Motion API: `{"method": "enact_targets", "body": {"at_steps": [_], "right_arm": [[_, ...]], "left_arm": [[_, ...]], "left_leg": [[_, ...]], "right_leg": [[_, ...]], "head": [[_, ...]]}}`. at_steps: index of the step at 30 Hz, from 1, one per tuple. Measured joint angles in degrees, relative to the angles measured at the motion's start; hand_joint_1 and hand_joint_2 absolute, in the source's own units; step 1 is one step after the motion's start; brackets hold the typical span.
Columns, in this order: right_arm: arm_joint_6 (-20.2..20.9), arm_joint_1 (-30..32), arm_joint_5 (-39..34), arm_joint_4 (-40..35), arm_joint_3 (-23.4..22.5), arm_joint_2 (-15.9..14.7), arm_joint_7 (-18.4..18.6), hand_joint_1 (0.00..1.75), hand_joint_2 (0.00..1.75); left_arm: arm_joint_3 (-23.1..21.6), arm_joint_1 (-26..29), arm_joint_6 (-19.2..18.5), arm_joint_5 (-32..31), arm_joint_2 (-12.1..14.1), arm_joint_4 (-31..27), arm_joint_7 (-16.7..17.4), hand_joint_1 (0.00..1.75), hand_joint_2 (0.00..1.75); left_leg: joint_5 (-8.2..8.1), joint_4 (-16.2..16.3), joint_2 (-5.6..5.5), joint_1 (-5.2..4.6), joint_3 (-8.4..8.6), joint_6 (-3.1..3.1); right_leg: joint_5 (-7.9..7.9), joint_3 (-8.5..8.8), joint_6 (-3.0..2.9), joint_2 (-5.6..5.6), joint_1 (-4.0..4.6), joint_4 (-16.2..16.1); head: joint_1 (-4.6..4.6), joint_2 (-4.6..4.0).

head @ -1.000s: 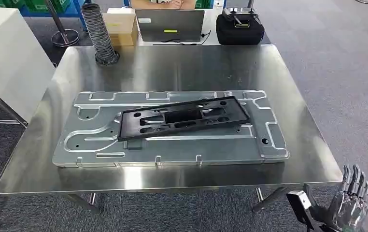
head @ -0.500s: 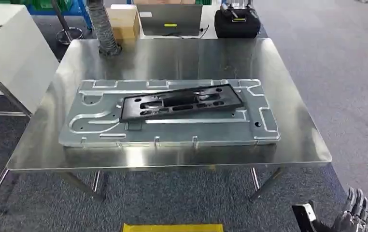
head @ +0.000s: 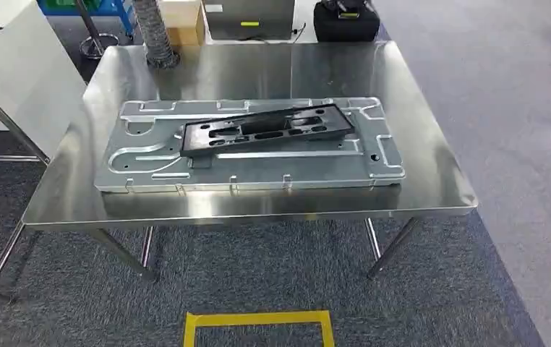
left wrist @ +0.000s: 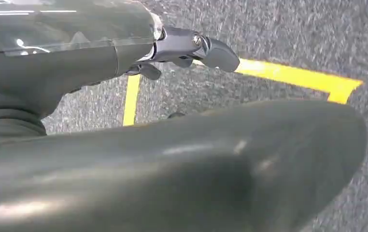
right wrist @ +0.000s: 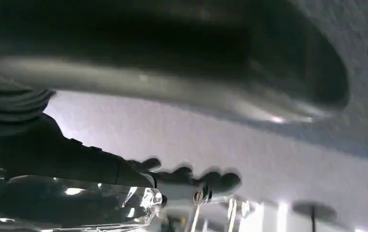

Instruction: Take the parts from the cabinet and place them on the table.

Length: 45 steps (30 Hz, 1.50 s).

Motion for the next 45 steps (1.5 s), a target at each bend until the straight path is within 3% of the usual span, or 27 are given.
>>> {"method": "enact_targets", "body": {"at_steps": [2,4,6,8,10,11,13,17,19,21,22,23,24,26,27,28,29,32,33,36,37,38,40,42,43,44,45], "right_arm": [[0.3,-0.38,0.37,2.96,-0.5,-0.37,2.48,0.0,0.0],[2.08,-1.01,1.16,5.42,-0.79,-0.52,5.96,0.0,0.0],[5.28,-1.09,2.05,7.75,-1.0,-0.61,10.73,0.0,0.0],[8.71,-1.14,2.47,9.46,-1.18,-0.63,14.55,0.0,0.0],[12.42,-1.22,2.34,10.73,-1.35,-0.61,17.67,0.0,0.0],[13.85,-1.24,1.9,11.44,-1.53,-0.61,18.75,0.0,0.0],[16.46,-1.39,1.05,12.28,-2.08,-0.37,20.14,0.0,0.0],[22.78,-1.37,0.17,13.48,-3.45,-0.39,22.43,0.0,0.0],[23.47,-1.36,0.15,13.96,-3.87,-0.2,22.89,0.0,0.0],[24.6,-1.39,0.15,14.27,-4.13,-0.15,23.39,0.0,0.0],[25.58,-1.43,0.15,14.33,-4.2,-0.15,23.79,0.0,0.0],[26.3,-1.49,0.0,14.4,-4.28,-0.13,24.14,0.0,0.0],[26.91,-1.58,-0.29,14.49,-4.5,-0.02,24.29,0.0,0.0],[27.26,-1.64,-0.46,14.6,-4.81,0.2,24.38,0.0,0.0],[27.34,-1.81,-0.46,14.62,-4.94,0.26,24.37,0.0,0.0],[27.52,-2.05,-0.46,14.66,-5.05,0.31,24.37,0.0,0.0],[27.63,-2.28,-0.37,14.7,-5.09,0.31,24.33,0.0,0.0],[27.61,-2.26,0.33,14.81,-5.11,0.59,23.48,0.0,0.0],[27.63,-2.37,0.41,14.92,-5.14,0.81,23.24,0.0,0.0],[27.91,-2.62,0.81,14.94,-5.11,0.85,22.91,0.0,0.0],[28.11,-2.61,0.85,14.94,-5.14,0.88,22.91,0.0,0.0],[28.33,-2.64,0.98,14.97,-5.11,0.88,22.91,0.0,0.0],[28.67,-2.76,1.33,15.05,-5.11,1.01,22.72,0.0,0.0],[28.83,-2.86,1.73,15.1,-5.09,1.23,22.23,0.0,0.0],[28.85,-3.05,1.95,15.14,-5.05,1.4,21.93,0.0,0.0],[28.87,-3.03,2.19,15.19,-5.0,1.49,21.77,0.0,0.0],[28.89,-3.03,2.29,15.23,-4.98,1.58,21.64,0.0,0.0]], "left_arm": [[-0.11,0.14,0.0,-0.04,-0.04,0.06,0.13,0.0,0.0],[-0.26,0.06,0.0,-0.07,-0.04,0.09,0.37,0.0,0.0],[-0.37,0.16,0.02,-0.33,-0.13,0.09,0.77,0.0,0.0],[-0.48,0.13,0.2,-0.74,-0.15,0.09,1.03,0.0,0.0],[-0.81,0.13,0.2,-1.64,-0.2,0.09,1.51,0.0,0.0],[-1.03,0.05,0.2,-2.11,-0.3,0.09,1.73,0.0,0.0],[-1.55,-0.32,0.2,-3.06,-0.37,0.09,2.03,0.0,0.0],[-3.1,-0.45,0.17,-4.7,-1.31,0.15,2.64,0.0,0.0],[-3.61,-0.78,0.2,-4.72,-1.55,0.15,2.8,0.0,0.0],[-3.78,-0.64,0.17,-4.81,-1.75,0.15,2.88,0.0,0.0],[-3.8,-0.59,0.09,-4.81,-1.84,0.15,2.97,0.0,0.0],[-3.82,-0.57,-0.02,-4.83,-1.86,0.15,3.04,0.0,0.0],[-3.82,-0.55,-0.29,-4.81,-1.88,0.15,3.08,0.0,0.0],[-3.85,-0.57,-0.7,-4.74,-1.88,0.15,3.15,0.0,0.0],[-3.85,-0.6,-0.77,-4.68,-1.88,0.15,3.17,0.0,0.0],[-3.85,-0.6,-0.87,-4.66,-1.88,0.15,3.28,0.0,0.0],[-3.83,-0.6,-0.98,-4.57,-1.86,0.15,3.3,0.0,0.0],[-3.82,-0.4,-1.03,-4.17,-1.81,0.15,3.8,0.0,0.0],[-3.82,-0.18,-1.03,-4.13,-1.66,0.22,4.0,0.0,0.0],[-3.82,-0.1,-0.81,-4.0,-1.62,0.24,4.28,0.0,0.0],[-3.82,-0.07,-0.81,-4.0,-1.62,0.24,4.35,0.0,0.0],[-3.83,-0.08,-0.81,-4.04,-1.62,0.24,4.39,0.0,0.0],[-3.82,-0.12,-0.74,-4.17,-1.55,0.24,4.44,0.0,0.0],[-3.82,-0.32,-0.66,-4.17,-1.51,0.22,4.5,0.0,0.0],[-3.82,-0.61,-0.5,-4.2,-1.44,0.22,4.57,0.0,0.0],[-3.82,-0.79,-0.41,-4.22,-1.42,0.22,4.61,0.0,0.0],[-3.82,-0.88,-0.35,-4.22,-1.42,0.22,4.63,0.0,0.0]], "left_leg": [[0.69,-0.11,-0.01,-0.04,-0.37,-0.79],[-5.73,4.18,-0.29,0.15,-2.14,-0.86],[-12.34,13.22,-0.28,0.2,-4.16,-1.18],[-12.57,18.6,-0.28,0.19,-4.23,-1.25],[-8.26,14.67,-0.28,0.18,0.12,-0.97],[-6.76,9.48,-0.28,0.16,4.08,-0.64],[-9.88,-1.24,-0.28,-0.27,11.36,0.05],[-8.15,-1.51,-0.16,-0.26,9.93,1.66],[-6.77,-1.54,0.21,-0.14,8.28,2.6],[-5.31,-1.45,0.21,-0.19,6.32,2.62],[-4.55,-1.37,0.22,-0.19,5.25,2.53],[-3.85,-1.26,0.22,-0.18,4.33,2.37],[-3.16,-1.1,0.24,-0.17,3.46,2.23],[-2.07,-0.59,0.23,-0.14,1.58,1.87],[-1.62,-0.3,0.16,-0.14,0.94,1.63],[-1.28,-0.03,0.1,-0.38,0.48,1.32],[-0.76,0.15,0.14,-0.42,0.15,0.91],[0.94,-0.31,0.19,-0.17,-0.11,-0.36],[0.11,0.43,0.03,0.06,-0.64,-0.58],[-10.65,10.36,-0.13,0.2,-3.54,-1.04],[-12.89,14.73,-0.14,0.19,-4.33,-1.18],[-13.06,17.77,-0.13,0.19,-4.48,-1.2],[-8.94,16.83,-0.14,0.18,-1.67,-0.96],[-6.27,8.18,-0.16,0.08,5.26,-0.24],[-8.55,2.27,-0.15,-0.12,9.54,0.25],[-9.97,-2.27,-0.15,-0.34,11.87,0.44],[-10.05,-1.97,-0.14,-0.44,11.05,0.79]], "right_leg": [[1.62,-0.79,-1.06,-0.2,-0.59,-0.86],[3.0,-2.44,-1.94,-0.41,-0.31,-0.87],[4.37,-4.24,-2.06,-0.48,0.02,-0.79],[5.66,-6.28,-2.08,-0.63,0.34,-0.31],[6.6,-8.35,-1.95,-0.67,0.49,0.51],[7.03,-9.39,-1.81,-0.66,0.56,1.07],[7.63,-10.42,-1.34,-0.58,0.89,2.18],[9.63,-10.65,0.11,-0.6,0.59,1.86],[3.7,-12.13,0.67,-0.2,0.16,5.31],[-3.21,-14.23,1.27,-0.18,-0.21,13.86],[-4.82,-14.88,1.49,-0.18,-0.32,18.0],[-4.4,-14.71,1.63,-0.18,-0.45,20.21],[-2.41,-13.38,1.7,-0.19,-0.63,20.0],[1.78,-7.08,1.51,-0.19,-0.77,12.55],[1.87,-2.96,1.31,-0.15,-0.76,6.87],[0.02,0.87,0.97,-0.08,-0.49,1.5],[-0.98,1.86,0.66,-0.07,-0.37,-1.38],[0.29,0.59,-0.6,-0.17,0.03,-0.88],[1.26,-0.05,-1.17,-0.63,-0.4,-1.22],[3.36,-2.78,-2.09,-0.65,-0.06,-1.19],[4.09,-3.78,-2.1,-0.7,0.1,-1.1],[4.79,-4.8,-2.1,-0.74,0.27,-0.93],[6.02,-6.95,-2.01,-0.78,0.49,-0.3],[6.92,-8.96,-1.8,-0.71,0.66,0.66],[7.31,-9.55,-1.56,-0.72,0.74,1.21],[7.65,-9.98,-1.29,-0.7,0.93,1.72],[8.25,-10.02,-0.91,-0.86,0.89,1.69]], "head": [[0.04,0.0],[0.02,0.0],[0.02,0.0],[0.02,0.0],[0.02,0.0],[0.02,0.0],[0.02,0.0],[0.04,0.0],[0.07,0.0],[0.05,0.0],[0.04,0.0],[0.04,0.0],[0.04,0.0],[0.04,0.0],[0.04,0.0],[0.04,0.0],[0.02,0.0],[0.04,0.0],[0.07,0.0],[0.04,0.0],[0.04,0.0],[0.02,0.0],[0.02,0.0],[0.02,0.0],[0.02,0.0],[0.04,0.0],[0.04,0.0]]}}
